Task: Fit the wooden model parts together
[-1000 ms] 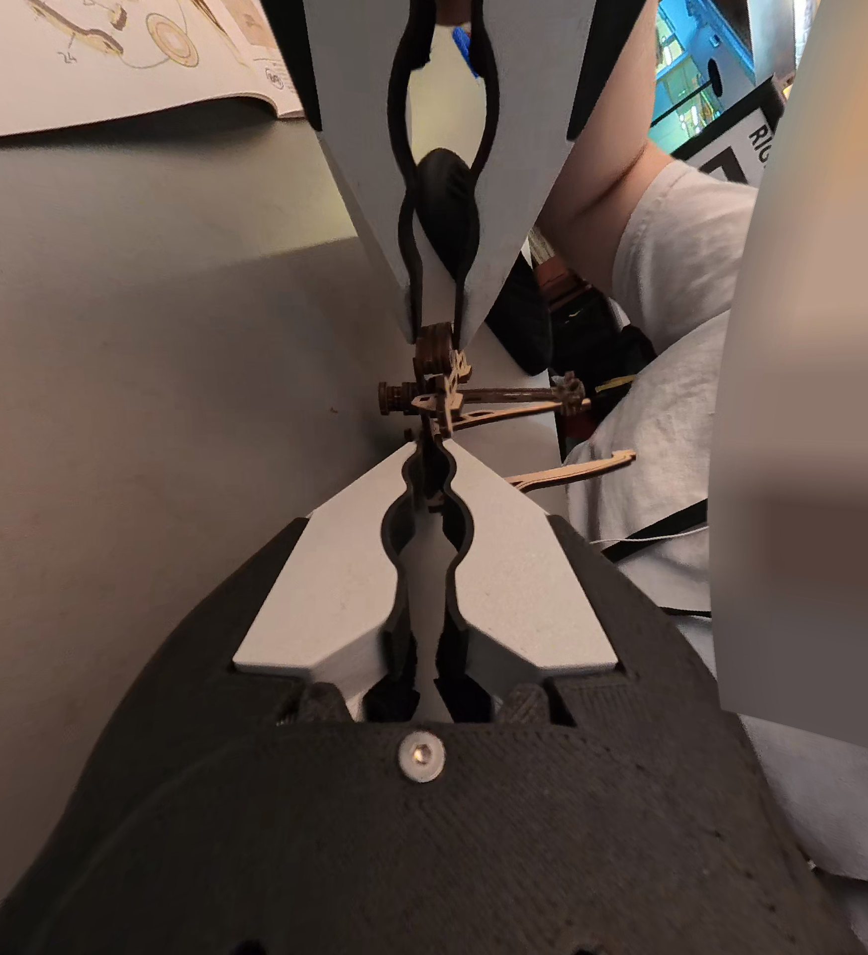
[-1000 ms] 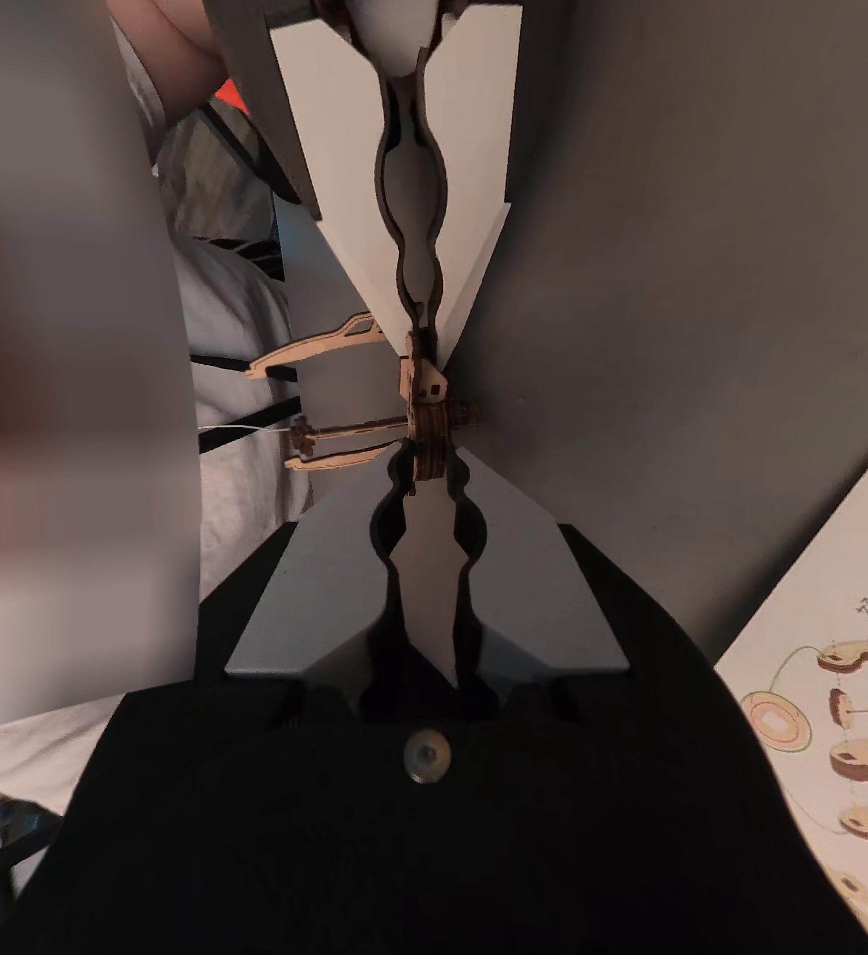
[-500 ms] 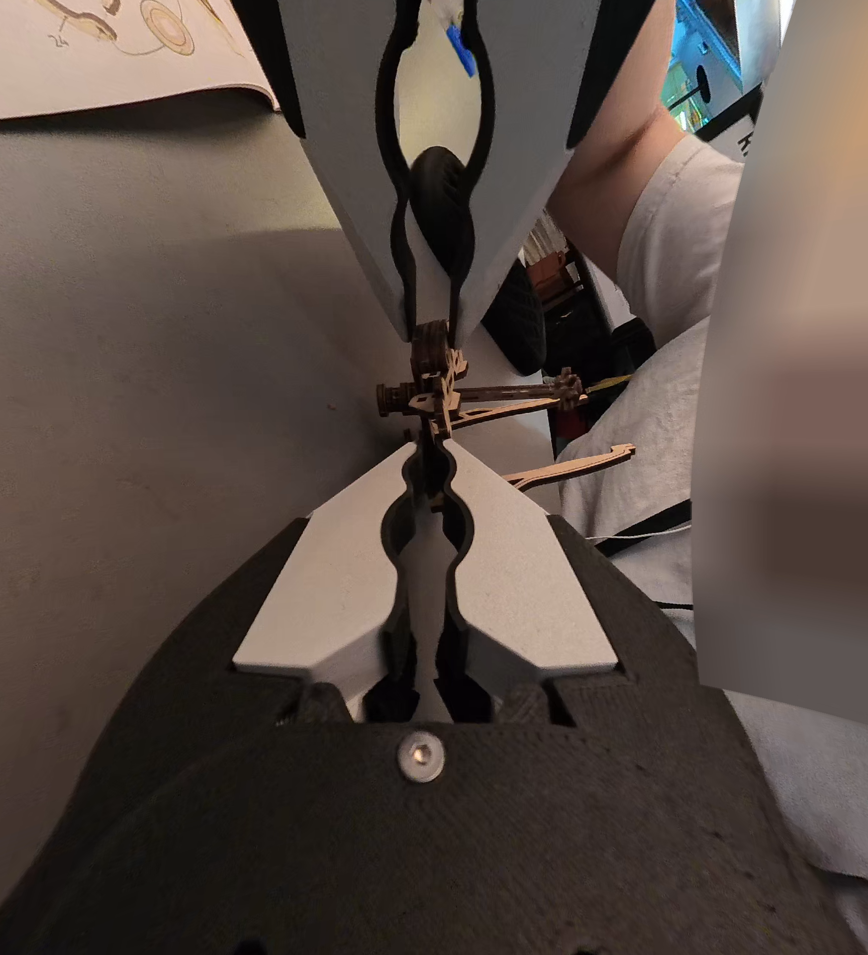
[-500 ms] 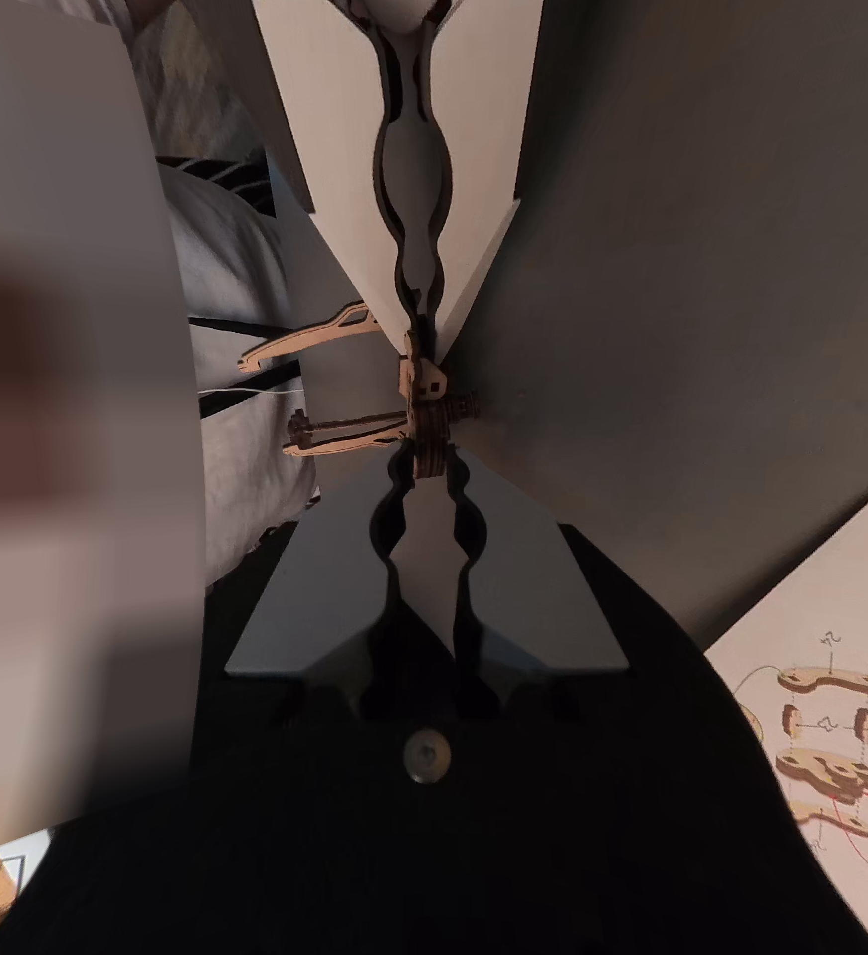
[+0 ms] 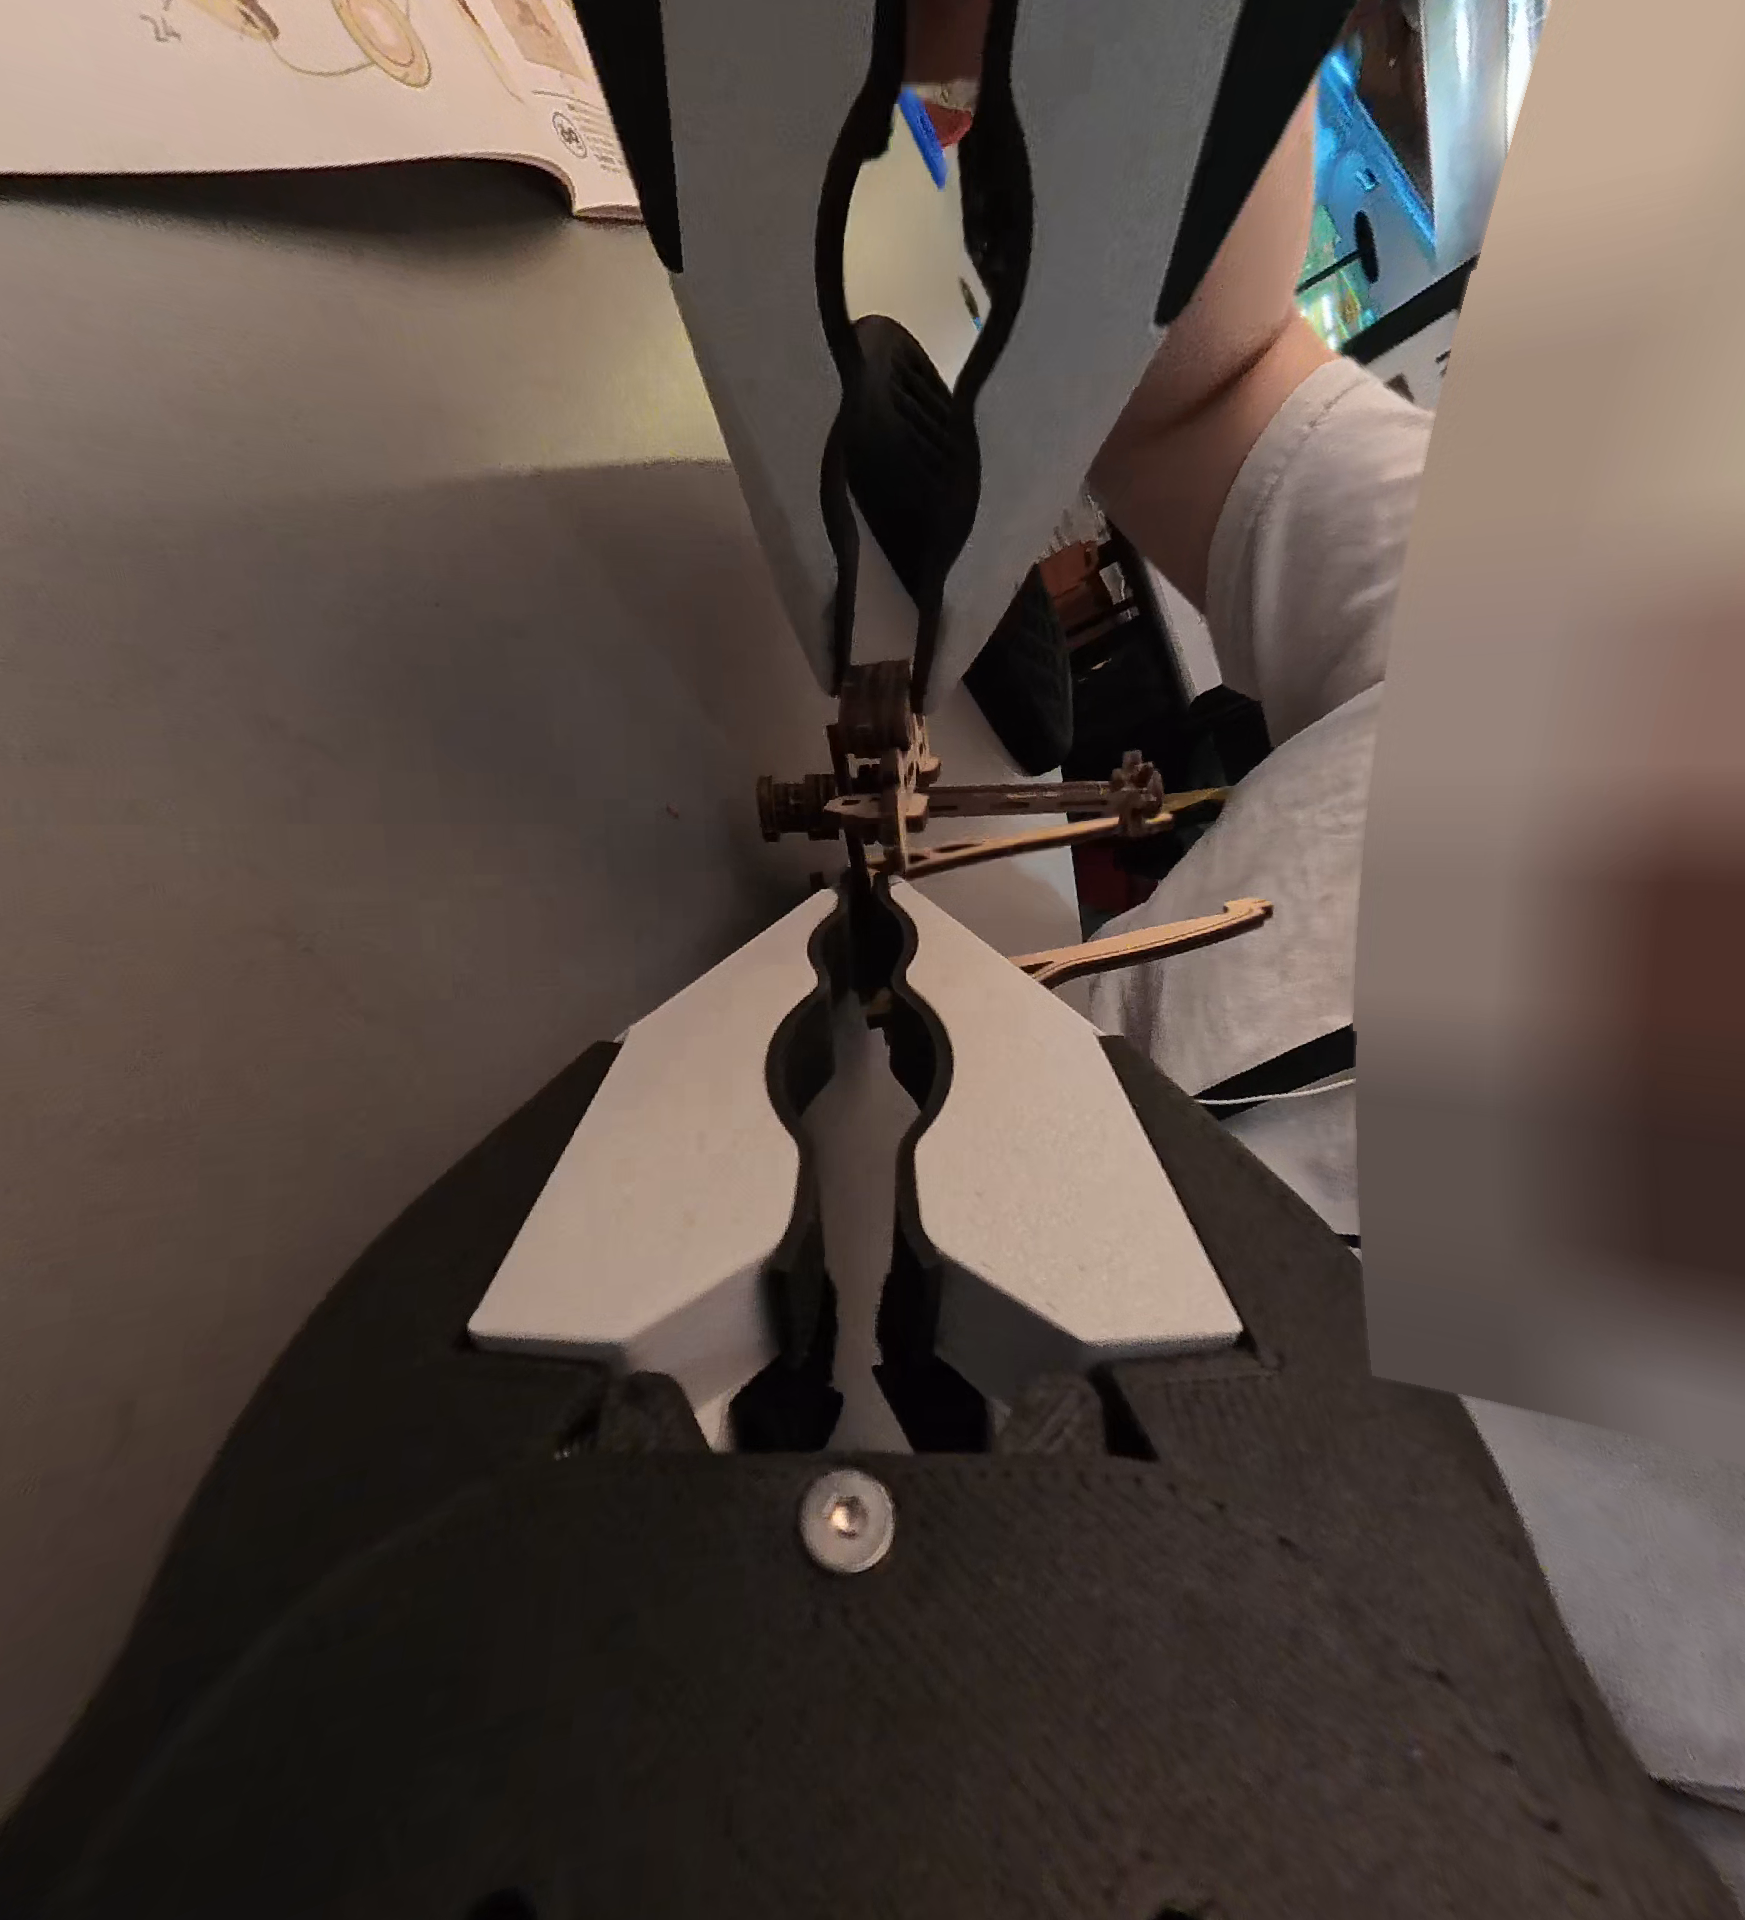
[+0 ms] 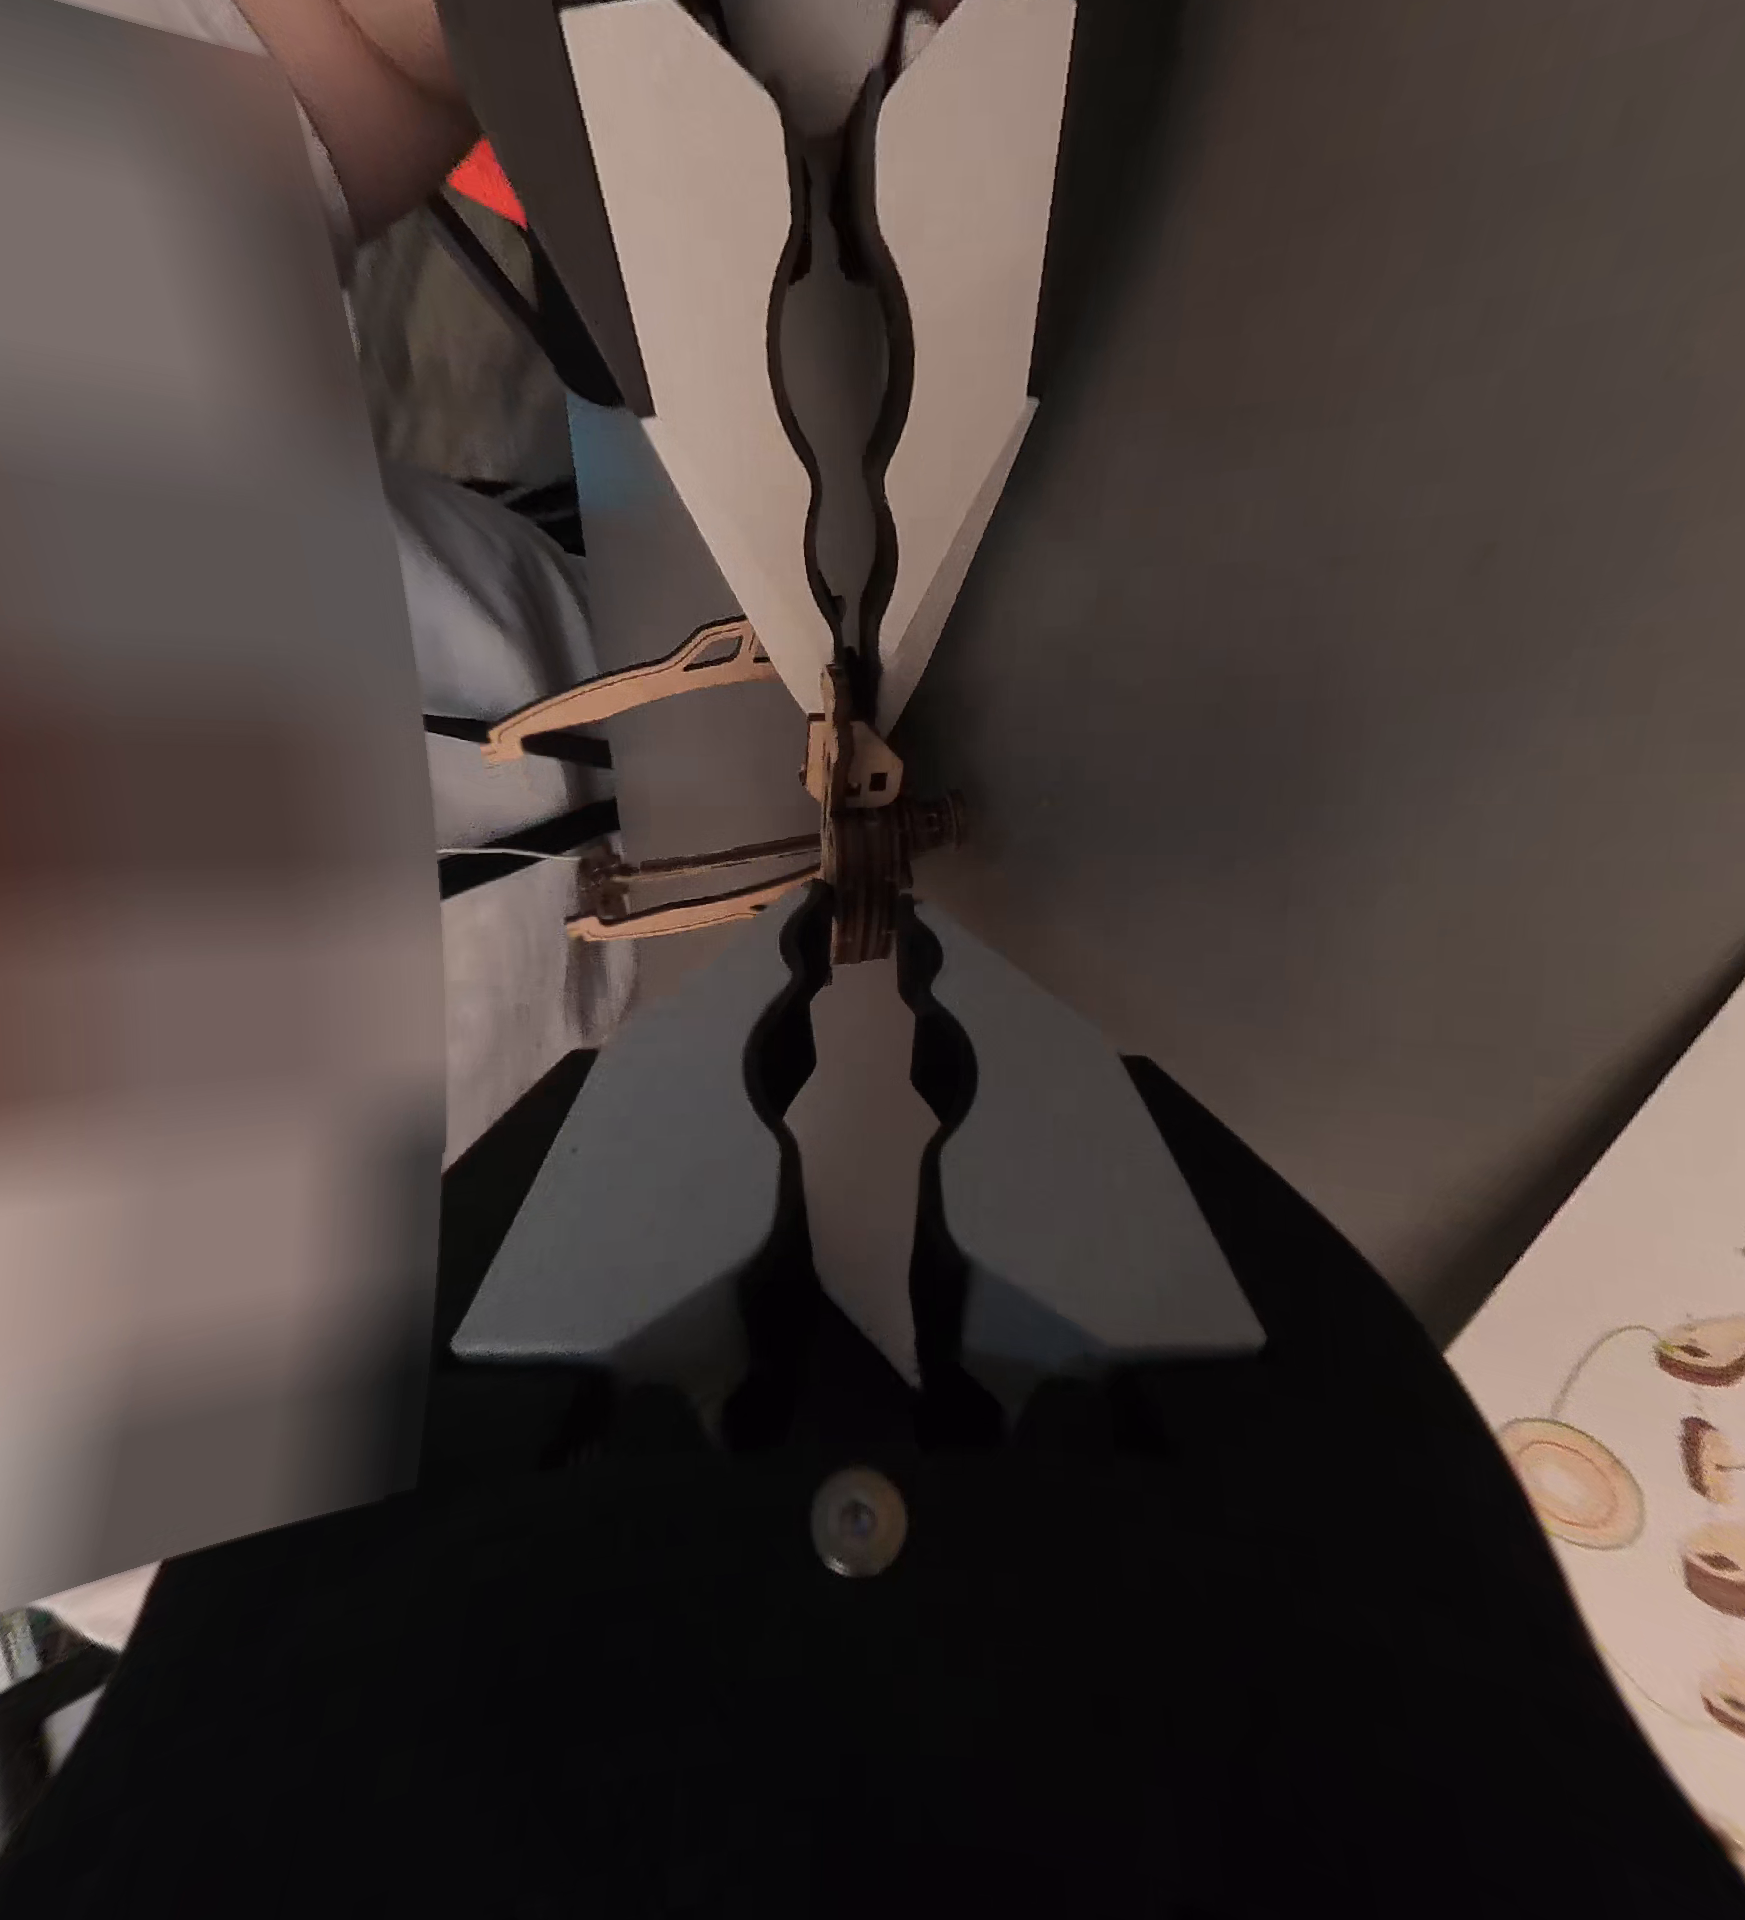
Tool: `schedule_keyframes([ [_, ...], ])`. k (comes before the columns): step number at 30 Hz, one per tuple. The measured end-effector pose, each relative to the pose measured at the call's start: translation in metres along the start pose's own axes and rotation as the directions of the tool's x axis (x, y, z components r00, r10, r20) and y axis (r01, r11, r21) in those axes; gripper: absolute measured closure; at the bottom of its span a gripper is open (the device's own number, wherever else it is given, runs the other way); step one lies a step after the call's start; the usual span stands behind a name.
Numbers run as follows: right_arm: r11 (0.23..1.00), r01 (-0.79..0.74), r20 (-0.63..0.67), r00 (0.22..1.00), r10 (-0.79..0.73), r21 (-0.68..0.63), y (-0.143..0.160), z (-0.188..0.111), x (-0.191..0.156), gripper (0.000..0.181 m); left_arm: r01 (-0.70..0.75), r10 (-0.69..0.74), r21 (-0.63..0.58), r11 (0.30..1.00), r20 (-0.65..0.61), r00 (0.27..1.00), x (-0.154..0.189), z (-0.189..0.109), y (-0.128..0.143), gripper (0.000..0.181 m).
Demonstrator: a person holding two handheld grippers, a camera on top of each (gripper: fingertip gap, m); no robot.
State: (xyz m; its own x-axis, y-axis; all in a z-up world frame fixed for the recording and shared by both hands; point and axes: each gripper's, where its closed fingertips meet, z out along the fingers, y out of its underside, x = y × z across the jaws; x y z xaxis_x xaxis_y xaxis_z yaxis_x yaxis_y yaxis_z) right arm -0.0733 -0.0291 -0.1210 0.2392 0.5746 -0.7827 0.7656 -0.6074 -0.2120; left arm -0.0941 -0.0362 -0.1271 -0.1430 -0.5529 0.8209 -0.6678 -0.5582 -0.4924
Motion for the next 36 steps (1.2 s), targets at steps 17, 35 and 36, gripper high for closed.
schedule_keyframes([
  [17,0.988,-0.041,0.027,0.999,0.046,-0.151,0.0064,0.0058,-0.0013,0.170,0.059,-0.061,-0.051,0.997,-0.029,0.998,0.0012,0.0058,0.0068,0.181],
  [35,0.992,0.014,0.011,1.000,-0.013,-0.127,0.0030,0.0029,0.0012,0.171,0.023,-0.023,-0.021,1.000,-0.011,1.000,0.0013,0.0031,0.0036,0.181],
  [36,0.993,0.015,0.017,1.000,-0.013,-0.114,0.0027,0.0029,0.0010,0.171,0.012,-0.012,-0.022,1.000,-0.002,1.000,0.0011,0.0030,0.0037,0.181],
])
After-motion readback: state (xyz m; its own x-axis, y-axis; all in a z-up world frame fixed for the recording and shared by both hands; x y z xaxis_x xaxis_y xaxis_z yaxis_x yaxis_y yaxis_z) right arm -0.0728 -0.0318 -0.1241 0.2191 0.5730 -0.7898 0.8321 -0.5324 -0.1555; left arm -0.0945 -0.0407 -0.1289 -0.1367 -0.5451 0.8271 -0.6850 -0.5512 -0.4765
